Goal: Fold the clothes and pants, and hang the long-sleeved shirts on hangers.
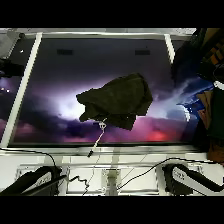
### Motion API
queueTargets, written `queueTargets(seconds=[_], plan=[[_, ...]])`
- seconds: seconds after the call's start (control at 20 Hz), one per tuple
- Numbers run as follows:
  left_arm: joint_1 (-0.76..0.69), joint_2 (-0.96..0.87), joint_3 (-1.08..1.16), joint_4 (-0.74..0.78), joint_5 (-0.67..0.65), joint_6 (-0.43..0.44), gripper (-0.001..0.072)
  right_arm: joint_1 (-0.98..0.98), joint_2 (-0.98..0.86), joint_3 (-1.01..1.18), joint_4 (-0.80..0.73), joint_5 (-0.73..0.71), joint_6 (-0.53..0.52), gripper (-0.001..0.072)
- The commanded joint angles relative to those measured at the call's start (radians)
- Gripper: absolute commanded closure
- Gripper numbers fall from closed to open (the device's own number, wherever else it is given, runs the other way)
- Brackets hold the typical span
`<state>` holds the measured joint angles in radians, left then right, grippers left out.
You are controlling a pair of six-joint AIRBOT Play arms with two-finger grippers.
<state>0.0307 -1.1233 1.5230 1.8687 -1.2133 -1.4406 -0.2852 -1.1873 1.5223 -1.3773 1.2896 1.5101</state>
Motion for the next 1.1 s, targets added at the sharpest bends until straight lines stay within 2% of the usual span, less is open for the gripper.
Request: queueTargets(seconds=[0.0,0.2,0.25,0.3,0.4,0.55,0.7,0.75,0.8,0.85,0.95,1.05], plan=[[0.000,0.000,0.000,0.000,0.000,0.000,0.0659,0.001,0.001,0.001,0.000,0.000,0.000,0.0695],[0.000,-0.005,0.000,-0.001,0.043,-0.002,0.0657,0.001,0.001,0.000,0.016,-0.053,0.000,0.0695],[0.000,-0.010,0.000,-0.011,0.029,-0.032,0.0649,0.001,0.001,0.000,0.015,-0.068,0.001,0.0695],[0.001,-0.016,-0.001,-0.037,0.013,-0.058,0.0650,0.001,0.001,0.001,0.019,-0.064,0.002,0.0695],[0.002,-0.023,-0.023,-0.113,0.004,-0.051,0.0650,0.001,0.000,0.000,0.043,-0.005,0.034,0.0695],[0.002,-0.021,-0.146,-0.324,0.010,0.068,0.0650,0.001,0.000,0.000,0.039,0.132,0.004,0.0695],[0.002,-0.022,-0.336,-0.473,0.087,0.088,0.0648,0.001,0.001,-0.001,0.039,0.204,-0.064,0.0695],[0.002,-0.021,-0.398,-0.506,0.126,0.089,0.0558,0.001,0.001,0.000,0.039,0.207,-0.065,0.0695],[0.002,-0.021,-0.464,-0.534,0.179,0.088,0.0376,0.001,0.001,0.000,0.039,0.205,-0.065,0.0695],[0.002,-0.022,-0.528,-0.558,0.237,0.089,0.0333,0.001,0.001,0.000,0.039,0.204,-0.065,0.0695],[0.002,-0.023,-0.636,-0.593,0.327,0.128,0.0333,0.001,0.001,0.000,0.039,0.202,-0.065,0.0694],[0.002,-0.037,-0.724,-0.698,0.335,0.263,0.0333,0.001,0.001,0.000,0.039,0.188,-0.065,0.0695]])
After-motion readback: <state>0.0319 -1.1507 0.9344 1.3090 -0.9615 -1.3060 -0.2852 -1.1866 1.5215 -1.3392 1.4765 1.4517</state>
